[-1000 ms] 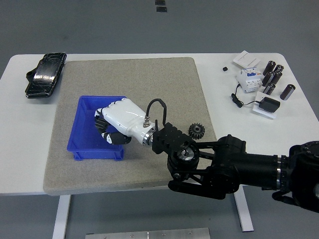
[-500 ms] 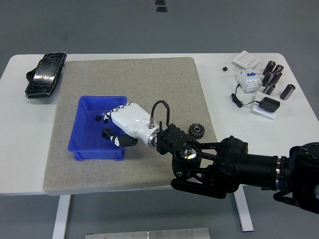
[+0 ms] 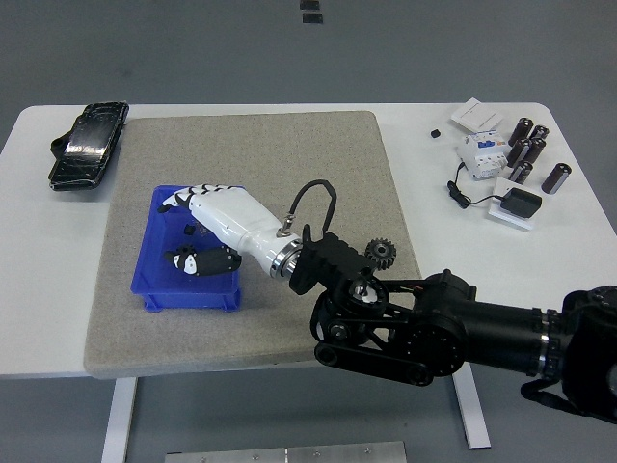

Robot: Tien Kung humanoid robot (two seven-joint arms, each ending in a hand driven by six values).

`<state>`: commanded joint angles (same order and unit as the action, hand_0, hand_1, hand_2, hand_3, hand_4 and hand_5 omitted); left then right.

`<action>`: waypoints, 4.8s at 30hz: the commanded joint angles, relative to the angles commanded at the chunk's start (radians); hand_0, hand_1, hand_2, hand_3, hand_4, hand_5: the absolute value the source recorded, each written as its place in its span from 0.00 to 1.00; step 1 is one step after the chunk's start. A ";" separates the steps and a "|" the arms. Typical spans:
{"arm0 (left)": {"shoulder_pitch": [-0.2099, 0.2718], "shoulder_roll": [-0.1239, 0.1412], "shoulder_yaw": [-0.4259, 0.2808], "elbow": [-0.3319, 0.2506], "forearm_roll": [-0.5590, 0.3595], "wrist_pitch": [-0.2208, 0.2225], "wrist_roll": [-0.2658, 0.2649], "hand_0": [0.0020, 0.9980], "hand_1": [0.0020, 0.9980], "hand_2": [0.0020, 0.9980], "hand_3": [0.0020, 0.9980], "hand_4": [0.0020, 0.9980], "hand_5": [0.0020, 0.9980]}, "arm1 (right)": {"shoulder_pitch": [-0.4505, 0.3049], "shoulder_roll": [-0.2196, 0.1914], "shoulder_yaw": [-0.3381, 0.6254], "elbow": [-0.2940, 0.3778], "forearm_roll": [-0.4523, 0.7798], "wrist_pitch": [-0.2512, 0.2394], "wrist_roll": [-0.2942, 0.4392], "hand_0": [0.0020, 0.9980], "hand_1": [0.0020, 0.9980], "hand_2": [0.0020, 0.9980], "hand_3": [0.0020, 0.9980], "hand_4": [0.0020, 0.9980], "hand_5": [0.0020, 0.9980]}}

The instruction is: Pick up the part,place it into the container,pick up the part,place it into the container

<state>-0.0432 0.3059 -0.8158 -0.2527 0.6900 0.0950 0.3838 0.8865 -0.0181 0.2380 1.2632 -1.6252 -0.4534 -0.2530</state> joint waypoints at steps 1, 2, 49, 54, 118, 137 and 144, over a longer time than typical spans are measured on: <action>0.001 -0.001 0.000 0.000 -0.001 0.000 0.000 0.68 0.66 0.62 0.57 0.70 0.29 | -0.004 -0.014 0.022 0.000 0.007 -0.002 -0.002 0.75 0.82 0.81 0.77 0.72 0.38; 0.002 -0.001 0.000 0.000 -0.002 0.000 0.000 0.68 0.66 0.63 0.57 0.70 0.29 | -0.008 -0.032 0.046 -0.002 0.019 0.000 -0.005 0.64 0.74 0.78 0.75 0.70 0.38; 0.011 -0.008 0.015 0.005 -0.026 0.001 -0.015 0.68 0.66 0.62 0.57 0.66 0.27 | -0.352 -0.399 0.173 0.055 -0.380 0.226 -0.196 0.42 0.67 0.75 0.81 0.74 0.40; 0.012 -0.008 0.016 0.005 -0.027 0.001 -0.015 0.68 0.66 0.62 0.57 0.67 0.28 | -0.354 -0.398 0.166 0.050 -0.380 0.213 -0.191 0.36 0.53 0.59 0.69 0.68 0.40; -0.003 0.000 -0.008 -0.002 0.016 -0.001 0.003 0.68 0.66 0.63 0.57 0.69 0.29 | 0.029 0.018 -0.092 -0.089 -0.324 0.141 -0.154 0.63 0.75 0.77 0.70 0.59 0.38; -0.001 -0.001 -0.015 -0.002 0.024 -0.002 0.008 0.68 0.66 0.63 0.57 0.69 0.29 | 0.013 0.018 -0.075 -0.071 -0.207 0.087 -0.093 0.93 0.97 0.97 0.93 0.78 0.49; 0.000 -0.004 -0.011 -0.001 0.018 -0.002 0.005 0.68 0.66 0.63 0.57 0.69 0.29 | -0.044 -0.025 0.063 0.017 -0.048 0.023 -0.003 0.90 0.94 0.92 0.89 0.81 0.52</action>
<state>-0.0429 0.3022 -0.8271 -0.2539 0.7083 0.0933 0.3887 0.8425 -0.0426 0.3009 1.2804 -1.6730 -0.4301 -0.2564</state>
